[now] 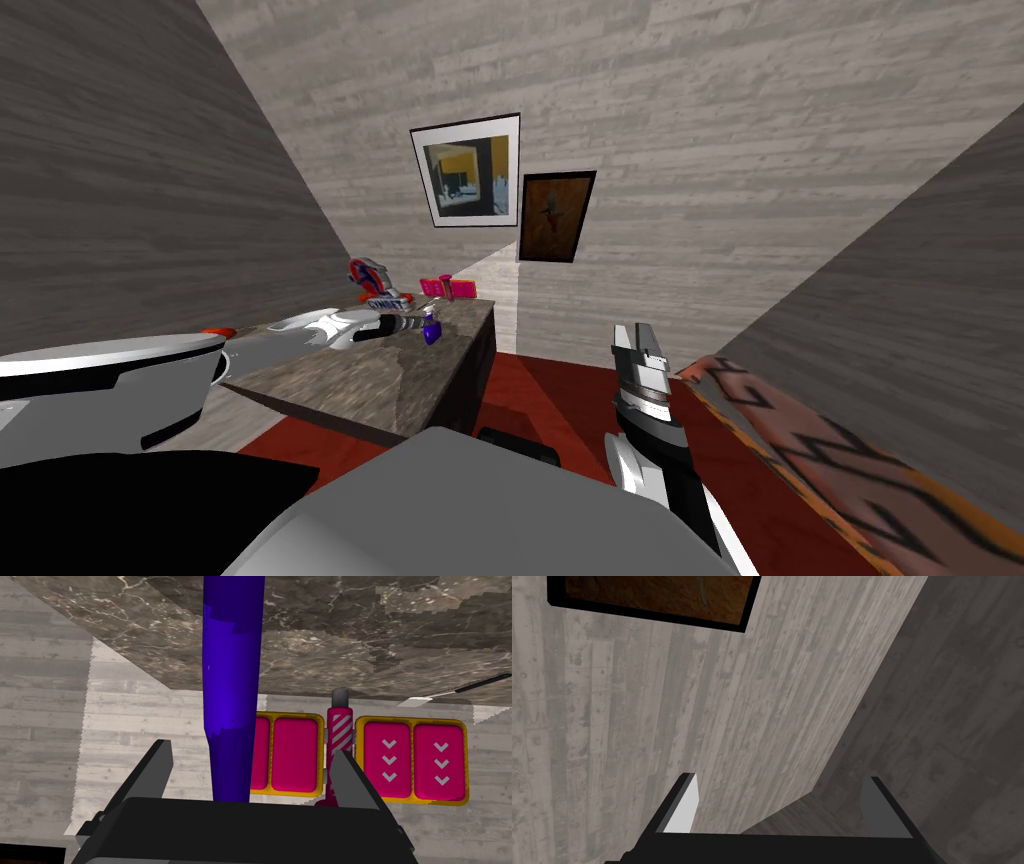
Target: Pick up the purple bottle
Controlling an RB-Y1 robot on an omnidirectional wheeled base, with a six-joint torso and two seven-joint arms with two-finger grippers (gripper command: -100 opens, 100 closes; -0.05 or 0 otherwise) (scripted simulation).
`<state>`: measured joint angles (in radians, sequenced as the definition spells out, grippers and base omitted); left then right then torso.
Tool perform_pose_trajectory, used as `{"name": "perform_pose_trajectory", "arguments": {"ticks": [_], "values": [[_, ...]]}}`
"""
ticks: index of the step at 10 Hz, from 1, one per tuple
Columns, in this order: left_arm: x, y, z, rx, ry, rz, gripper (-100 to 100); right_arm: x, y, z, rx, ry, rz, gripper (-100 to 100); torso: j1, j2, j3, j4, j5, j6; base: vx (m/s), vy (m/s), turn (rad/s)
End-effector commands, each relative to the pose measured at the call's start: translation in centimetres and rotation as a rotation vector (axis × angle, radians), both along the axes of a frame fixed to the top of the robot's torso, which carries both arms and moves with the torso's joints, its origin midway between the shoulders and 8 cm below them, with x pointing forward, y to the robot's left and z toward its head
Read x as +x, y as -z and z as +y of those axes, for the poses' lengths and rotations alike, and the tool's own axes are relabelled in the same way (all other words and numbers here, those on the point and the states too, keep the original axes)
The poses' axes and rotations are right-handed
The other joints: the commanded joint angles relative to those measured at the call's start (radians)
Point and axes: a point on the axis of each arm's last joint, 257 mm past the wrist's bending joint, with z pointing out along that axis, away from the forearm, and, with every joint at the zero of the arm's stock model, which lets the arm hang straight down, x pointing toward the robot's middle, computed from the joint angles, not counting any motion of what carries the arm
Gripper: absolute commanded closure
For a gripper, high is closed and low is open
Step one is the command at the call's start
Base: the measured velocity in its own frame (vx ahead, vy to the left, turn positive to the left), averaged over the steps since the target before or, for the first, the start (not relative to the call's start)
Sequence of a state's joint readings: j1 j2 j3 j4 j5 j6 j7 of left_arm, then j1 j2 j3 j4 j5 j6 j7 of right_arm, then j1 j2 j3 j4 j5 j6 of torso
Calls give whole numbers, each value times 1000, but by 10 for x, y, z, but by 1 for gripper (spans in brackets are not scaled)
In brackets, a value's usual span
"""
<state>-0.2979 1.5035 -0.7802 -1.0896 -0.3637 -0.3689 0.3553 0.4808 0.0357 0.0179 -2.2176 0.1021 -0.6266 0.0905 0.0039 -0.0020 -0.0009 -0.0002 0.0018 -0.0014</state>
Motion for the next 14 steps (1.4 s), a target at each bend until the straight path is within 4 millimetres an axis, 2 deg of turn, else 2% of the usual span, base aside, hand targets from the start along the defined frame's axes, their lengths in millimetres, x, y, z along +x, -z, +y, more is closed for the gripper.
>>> {"name": "perform_pose_trajectory", "arguments": {"ticks": [1, 3, 4, 5, 6, 7, 8, 9, 10, 13, 14], "values": [[-12, 2, 9, -10, -51, 13, -100, 0, 0, 0, 0, 0, 0, 0, 0, 0, 0, 0, 0, 0, -101, 68, -289], [-7, 0, 9, 6, -68, -5, -100, 0, 0, 0, 0, 0, 0, 0, 1, 2, 1, 0, 0, 1, -80, 51, -142], [-21, 4, 15, -11, -108, 14, -100, 0, 0, 0, 0, 0, 0, 0, 0, 0, 0, 0, 0, 0, -97, 56, -276], [-17, 3, 9, -8, -108, 4, -100, 0, 0, 0, 0, 0, 0, 0, 1, 2, 1, 0, 0, 1, -115, 75, -255], [-16, 2, 14, 4, -124, -4, -100, 0, 0, 0, 0, 0, 0, 0, 2, 2, 1, 0, 0, 1, -65, 34, -40], [-30, 5, 19, -12, -165, 15, -100, 0, 0, 0, 0, 0, 0, 0, 0, 0, 0, 0, 0, 0, -108, 34, -333], [-27, 6, 12, -12, -163, 8, -100, 0, 0, 0, 0, 0, 0, 0, 0, 2, 1, 0, 0, 2, -116, 60, -225], [-26, 3, 18, 2, -181, -2, -100, 0, 0, 0, 0, 0, 0, 0, 1, 2, 1, 0, 0, 0, -60, 35, -4], [-40, 8, 21, -17, -218, 19, -100, 0, 0, 0, 0, 0, 0, 0, 1, 0, 0, 0, 0, 0, -118, 49, -323], [-37, 7, 19, -7, -226, 6, -100, 0, 0, 0, 0, 0, 0, 0, 0, 0, 0, 0, 0, -1, -66, 26, -82], [-37, 6, 20, -5, -230, 4, 100, 0, 0, 0, 0, 0, 0, 0, -1, -3, -1, 0, 0, 0, -5, 2, -2]]}}
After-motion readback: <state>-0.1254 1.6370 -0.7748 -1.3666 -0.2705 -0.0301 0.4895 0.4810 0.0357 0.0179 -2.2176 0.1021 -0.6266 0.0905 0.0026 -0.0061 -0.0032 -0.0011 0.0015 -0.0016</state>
